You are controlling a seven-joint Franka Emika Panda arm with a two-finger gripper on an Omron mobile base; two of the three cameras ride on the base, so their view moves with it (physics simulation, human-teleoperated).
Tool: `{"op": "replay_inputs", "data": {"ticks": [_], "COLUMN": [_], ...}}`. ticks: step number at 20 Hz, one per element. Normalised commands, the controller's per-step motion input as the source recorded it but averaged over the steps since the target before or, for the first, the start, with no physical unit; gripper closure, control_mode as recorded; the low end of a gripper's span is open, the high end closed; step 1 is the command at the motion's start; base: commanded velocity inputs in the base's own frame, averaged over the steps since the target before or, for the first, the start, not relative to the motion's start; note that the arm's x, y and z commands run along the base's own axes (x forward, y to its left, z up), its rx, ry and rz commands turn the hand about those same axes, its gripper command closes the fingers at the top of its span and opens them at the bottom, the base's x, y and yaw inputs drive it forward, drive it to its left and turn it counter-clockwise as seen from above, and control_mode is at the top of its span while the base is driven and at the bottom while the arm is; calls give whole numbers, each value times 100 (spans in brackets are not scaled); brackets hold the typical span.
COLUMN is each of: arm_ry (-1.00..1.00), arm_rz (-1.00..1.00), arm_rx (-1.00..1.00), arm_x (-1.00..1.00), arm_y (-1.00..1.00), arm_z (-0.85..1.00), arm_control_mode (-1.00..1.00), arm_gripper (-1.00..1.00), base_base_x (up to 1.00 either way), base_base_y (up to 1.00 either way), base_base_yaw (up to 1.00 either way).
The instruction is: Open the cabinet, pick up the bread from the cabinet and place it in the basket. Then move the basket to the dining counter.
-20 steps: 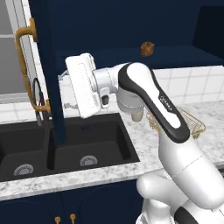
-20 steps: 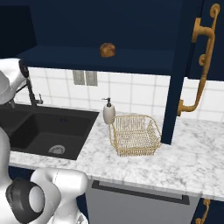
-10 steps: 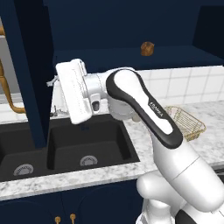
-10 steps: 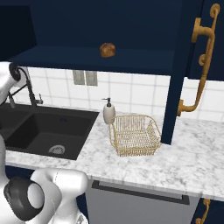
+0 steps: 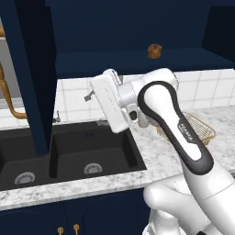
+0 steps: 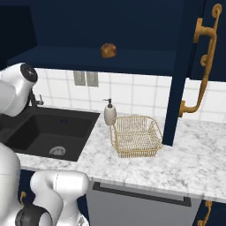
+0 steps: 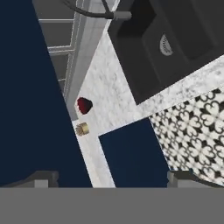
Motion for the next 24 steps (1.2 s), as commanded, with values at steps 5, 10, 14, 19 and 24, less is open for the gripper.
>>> {"op": "replay_inputs", "data": {"ticks": [5,10,14,19,24], "arm_ry": [-26,-15,-5,-7,-24], "arm_rz": [-6,-3,-3,-1,-32], "arm_rx": [-40,-58,-75,-72,-28], "arm_x": [56,49,3,-1,-4], "arm_y": [-100,-99,-75,-73,-72], "arm_z": [-15,-5,-24,-17,7], "arm_control_mode": [-100,-100,-100,-100,-100], "arm_gripper": [-100,-100,-100,-100,-100], "base_base_x": [0,0,0,0,0], "base_base_y": [0,0,0,0,0], "base_base_yaw": [0,0,0,0,0]}}
